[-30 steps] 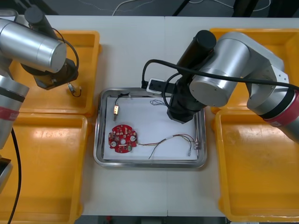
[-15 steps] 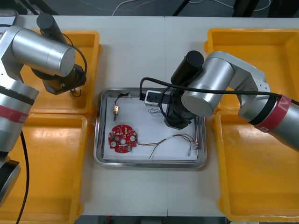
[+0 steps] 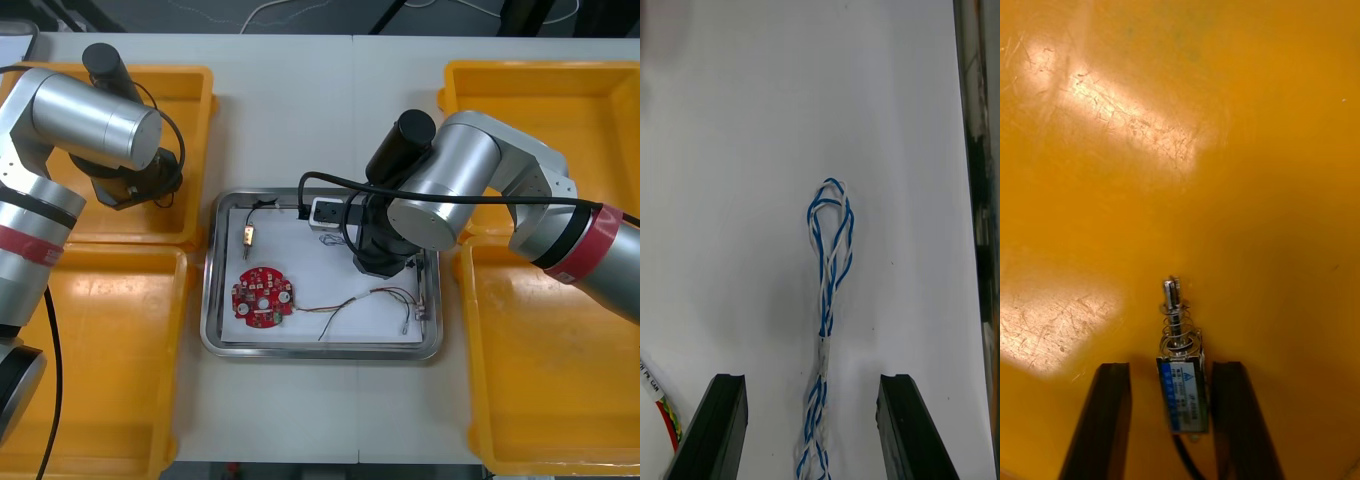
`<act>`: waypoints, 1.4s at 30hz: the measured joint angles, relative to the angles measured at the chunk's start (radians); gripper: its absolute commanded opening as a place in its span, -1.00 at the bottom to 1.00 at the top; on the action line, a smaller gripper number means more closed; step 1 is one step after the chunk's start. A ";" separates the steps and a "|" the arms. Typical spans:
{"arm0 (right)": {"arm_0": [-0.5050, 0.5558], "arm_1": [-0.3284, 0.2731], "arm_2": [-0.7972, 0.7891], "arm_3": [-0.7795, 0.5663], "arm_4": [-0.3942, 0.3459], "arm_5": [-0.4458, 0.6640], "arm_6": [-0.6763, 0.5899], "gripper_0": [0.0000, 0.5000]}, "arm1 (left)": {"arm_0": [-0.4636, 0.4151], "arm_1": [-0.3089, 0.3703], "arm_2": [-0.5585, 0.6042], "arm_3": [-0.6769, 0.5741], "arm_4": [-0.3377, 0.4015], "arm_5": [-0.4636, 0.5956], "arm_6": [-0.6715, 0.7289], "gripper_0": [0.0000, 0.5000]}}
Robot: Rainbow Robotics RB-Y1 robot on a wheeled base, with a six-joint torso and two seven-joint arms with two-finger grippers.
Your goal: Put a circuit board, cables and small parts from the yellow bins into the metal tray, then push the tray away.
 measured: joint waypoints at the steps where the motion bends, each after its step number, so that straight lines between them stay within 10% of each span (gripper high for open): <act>1: -0.001 0.000 0.000 -0.003 -0.001 0.004 0.000 1.00 | 0.000 0.000 0.000 0.000 0.000 -0.001 -0.005 -1.00; 14: -0.004 0.000 -0.164 -0.105 -0.070 0.261 -0.006 1.00 | -0.001 0.000 0.000 -0.010 0.000 -0.008 -0.006 -1.00; 26: 0.000 0.000 -0.361 -0.263 -0.084 0.530 -0.261 1.00 | -0.002 0.029 0.086 -0.254 0.094 0.276 -0.121 -1.00; 42: 0.242 -0.086 -0.648 -0.554 -0.082 0.550 -0.602 1.00 | -0.002 0.053 0.078 -0.458 0.235 0.393 -0.187 -1.00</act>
